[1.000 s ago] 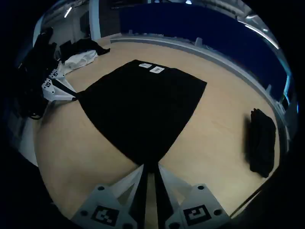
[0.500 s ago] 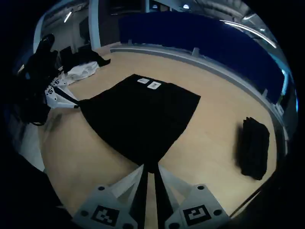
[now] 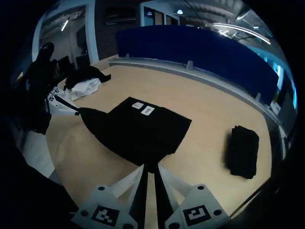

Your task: Fold towel

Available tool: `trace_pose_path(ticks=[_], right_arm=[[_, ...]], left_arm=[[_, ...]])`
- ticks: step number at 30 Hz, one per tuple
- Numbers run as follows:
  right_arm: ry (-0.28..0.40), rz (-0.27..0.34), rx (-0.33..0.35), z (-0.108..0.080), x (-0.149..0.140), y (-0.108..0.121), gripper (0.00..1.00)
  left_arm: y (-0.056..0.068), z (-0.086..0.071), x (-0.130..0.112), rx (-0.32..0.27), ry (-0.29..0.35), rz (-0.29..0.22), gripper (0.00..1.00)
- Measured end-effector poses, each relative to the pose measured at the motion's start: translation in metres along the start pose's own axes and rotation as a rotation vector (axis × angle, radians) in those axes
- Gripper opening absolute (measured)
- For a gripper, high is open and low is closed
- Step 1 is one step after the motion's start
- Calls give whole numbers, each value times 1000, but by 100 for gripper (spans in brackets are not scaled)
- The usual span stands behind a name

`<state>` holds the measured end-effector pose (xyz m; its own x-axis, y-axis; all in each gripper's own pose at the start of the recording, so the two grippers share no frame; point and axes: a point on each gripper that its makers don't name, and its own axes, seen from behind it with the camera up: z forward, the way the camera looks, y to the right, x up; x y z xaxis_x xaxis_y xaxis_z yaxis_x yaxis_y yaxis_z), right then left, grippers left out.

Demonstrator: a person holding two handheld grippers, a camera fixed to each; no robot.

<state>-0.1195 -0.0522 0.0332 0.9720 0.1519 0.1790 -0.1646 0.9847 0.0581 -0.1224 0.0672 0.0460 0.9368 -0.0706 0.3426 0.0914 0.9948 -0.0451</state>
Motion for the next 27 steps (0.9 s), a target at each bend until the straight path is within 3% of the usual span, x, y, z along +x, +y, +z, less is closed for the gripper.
trace_pose_path(ticks=[8,14,20,27], right_arm=[[9,9,0,-22,9,-3,11],[4,23,5,-23,7,-2,11],[5,11,3,-18,14,0,11],[7,2,-11,-2,29,15,11]], left_arm=[[13,-23,9,-11,2,-25,7],[15,-25,7,-15,-7,-33,7],[9,-20,10,-11,-11,-41,7],[-7,-8,25,0,-18,-56,7]])
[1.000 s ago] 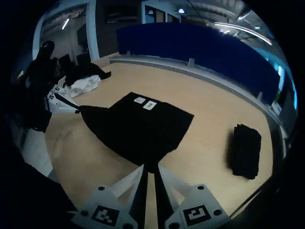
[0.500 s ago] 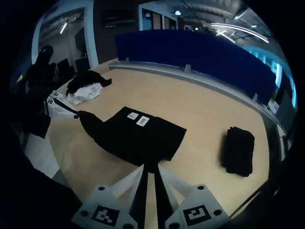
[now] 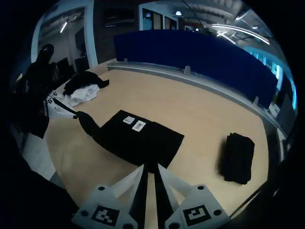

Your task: Fold towel

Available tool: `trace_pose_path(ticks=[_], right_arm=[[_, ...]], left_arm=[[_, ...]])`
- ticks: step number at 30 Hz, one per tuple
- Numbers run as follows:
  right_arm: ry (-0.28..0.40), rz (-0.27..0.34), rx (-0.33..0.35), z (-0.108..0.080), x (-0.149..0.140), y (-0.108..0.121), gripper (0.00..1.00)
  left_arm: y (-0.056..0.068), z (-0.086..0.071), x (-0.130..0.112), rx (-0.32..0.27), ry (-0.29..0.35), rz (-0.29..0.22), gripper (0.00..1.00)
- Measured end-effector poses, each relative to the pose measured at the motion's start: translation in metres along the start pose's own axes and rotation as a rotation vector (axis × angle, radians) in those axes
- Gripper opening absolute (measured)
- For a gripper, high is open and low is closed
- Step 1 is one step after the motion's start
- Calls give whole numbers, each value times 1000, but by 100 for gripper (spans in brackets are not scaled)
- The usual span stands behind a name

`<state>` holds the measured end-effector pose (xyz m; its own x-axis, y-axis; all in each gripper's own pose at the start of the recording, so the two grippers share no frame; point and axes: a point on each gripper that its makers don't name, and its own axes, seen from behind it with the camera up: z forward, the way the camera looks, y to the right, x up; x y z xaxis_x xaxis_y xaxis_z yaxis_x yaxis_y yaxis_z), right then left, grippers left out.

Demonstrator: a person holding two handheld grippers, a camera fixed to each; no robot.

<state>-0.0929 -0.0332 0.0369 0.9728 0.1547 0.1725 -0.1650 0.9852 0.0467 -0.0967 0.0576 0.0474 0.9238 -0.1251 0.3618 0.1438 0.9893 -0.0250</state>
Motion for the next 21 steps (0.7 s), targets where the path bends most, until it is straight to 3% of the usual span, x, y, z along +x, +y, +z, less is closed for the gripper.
trace_pose_path(ticks=[10,21], right_arm=[[-11,-17,-22,42,18,30,11],[-53,18,-13,91,12,55,11]], left_arm=[[-27,39,19,16,-40,15,6],[-46,90,15,-5,-101,-6,7]])
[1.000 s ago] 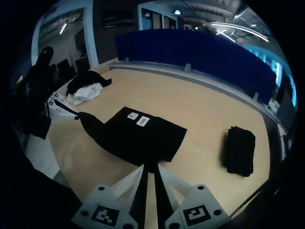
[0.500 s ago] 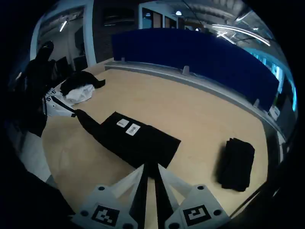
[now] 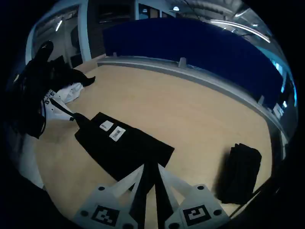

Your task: Fold towel

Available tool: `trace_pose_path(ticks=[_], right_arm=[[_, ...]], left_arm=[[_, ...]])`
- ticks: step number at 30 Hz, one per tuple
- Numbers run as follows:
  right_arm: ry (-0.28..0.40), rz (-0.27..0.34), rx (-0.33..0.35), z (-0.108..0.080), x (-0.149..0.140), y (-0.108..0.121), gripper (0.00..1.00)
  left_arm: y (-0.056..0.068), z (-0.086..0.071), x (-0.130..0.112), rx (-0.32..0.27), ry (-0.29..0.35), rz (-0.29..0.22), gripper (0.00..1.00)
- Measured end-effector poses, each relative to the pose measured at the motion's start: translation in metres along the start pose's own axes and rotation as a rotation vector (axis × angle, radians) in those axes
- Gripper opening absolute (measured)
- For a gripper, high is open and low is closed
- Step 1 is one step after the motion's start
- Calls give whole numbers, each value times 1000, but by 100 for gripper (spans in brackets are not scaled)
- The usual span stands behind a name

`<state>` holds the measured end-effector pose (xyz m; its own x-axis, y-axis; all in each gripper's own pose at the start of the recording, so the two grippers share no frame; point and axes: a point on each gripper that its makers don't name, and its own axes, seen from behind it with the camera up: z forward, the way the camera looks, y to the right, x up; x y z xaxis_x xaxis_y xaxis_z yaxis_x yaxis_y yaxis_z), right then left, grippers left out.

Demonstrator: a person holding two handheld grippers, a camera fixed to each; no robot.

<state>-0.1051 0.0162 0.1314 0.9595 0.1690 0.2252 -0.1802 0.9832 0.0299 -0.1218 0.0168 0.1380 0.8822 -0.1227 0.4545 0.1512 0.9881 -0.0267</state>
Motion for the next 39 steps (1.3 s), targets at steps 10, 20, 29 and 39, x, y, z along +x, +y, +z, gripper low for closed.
trace_pose_path(ticks=[10,20,29,39], right_arm=[[-44,12,9,23,-17,3,11],[-39,31,8,37,-5,12,11],[-45,40,-8,52,2,22,12],[-50,30,-47,65,7,31,37]], left_arm=[[-5,23,-4,-14,-30,14,10],[-28,33,11,27,-29,28,17],[-45,44,23,60,-29,57,28],[-57,53,32,96,-23,107,31]])
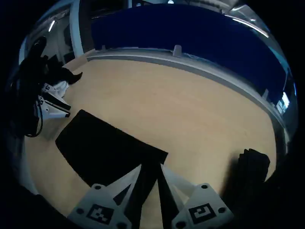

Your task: Fold towel

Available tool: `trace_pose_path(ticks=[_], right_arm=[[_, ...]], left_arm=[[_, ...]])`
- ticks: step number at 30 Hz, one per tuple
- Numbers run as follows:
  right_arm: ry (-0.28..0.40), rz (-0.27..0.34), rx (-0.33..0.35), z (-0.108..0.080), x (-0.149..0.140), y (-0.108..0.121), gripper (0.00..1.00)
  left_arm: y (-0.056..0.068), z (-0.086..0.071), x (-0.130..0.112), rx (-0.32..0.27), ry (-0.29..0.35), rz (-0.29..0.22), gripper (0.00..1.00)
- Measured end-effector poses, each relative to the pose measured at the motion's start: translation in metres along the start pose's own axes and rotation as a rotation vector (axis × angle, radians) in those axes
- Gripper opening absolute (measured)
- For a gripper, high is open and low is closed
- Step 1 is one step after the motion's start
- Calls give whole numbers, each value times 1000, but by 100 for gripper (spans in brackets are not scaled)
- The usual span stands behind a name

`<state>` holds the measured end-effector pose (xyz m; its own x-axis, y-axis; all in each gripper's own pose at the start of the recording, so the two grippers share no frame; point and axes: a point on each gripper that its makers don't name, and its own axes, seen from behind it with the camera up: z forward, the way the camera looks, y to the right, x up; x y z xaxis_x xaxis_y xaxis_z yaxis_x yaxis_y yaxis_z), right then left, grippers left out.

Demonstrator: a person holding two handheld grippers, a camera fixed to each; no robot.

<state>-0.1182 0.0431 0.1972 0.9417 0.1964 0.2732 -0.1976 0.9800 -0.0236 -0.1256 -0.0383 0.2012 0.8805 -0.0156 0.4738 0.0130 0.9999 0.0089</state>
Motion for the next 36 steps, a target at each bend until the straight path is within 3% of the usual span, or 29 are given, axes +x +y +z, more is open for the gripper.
trace_pose_path(ticks=[2,6,7,10,23,29,36], right_arm=[[3,0,-18,1,2,3,61],[14,-3,-25,1,3,6,95],[16,-2,-24,1,3,6,100],[21,3,-24,-1,3,7,100],[17,-2,-10,-11,-4,3,100],[13,-10,0,-19,-13,-5,100],[6,-20,28,-32,-26,-15,100]], left_arm=[[-1,-1,1,3,3,4,31],[0,-6,4,-2,17,0,39],[1,-8,4,-6,20,-3,53],[3,-11,3,-15,22,-17,95],[3,-19,2,11,51,-44,97],[3,-35,-4,34,71,-77,97],[-3,-60,-25,100,91,-128,97]])
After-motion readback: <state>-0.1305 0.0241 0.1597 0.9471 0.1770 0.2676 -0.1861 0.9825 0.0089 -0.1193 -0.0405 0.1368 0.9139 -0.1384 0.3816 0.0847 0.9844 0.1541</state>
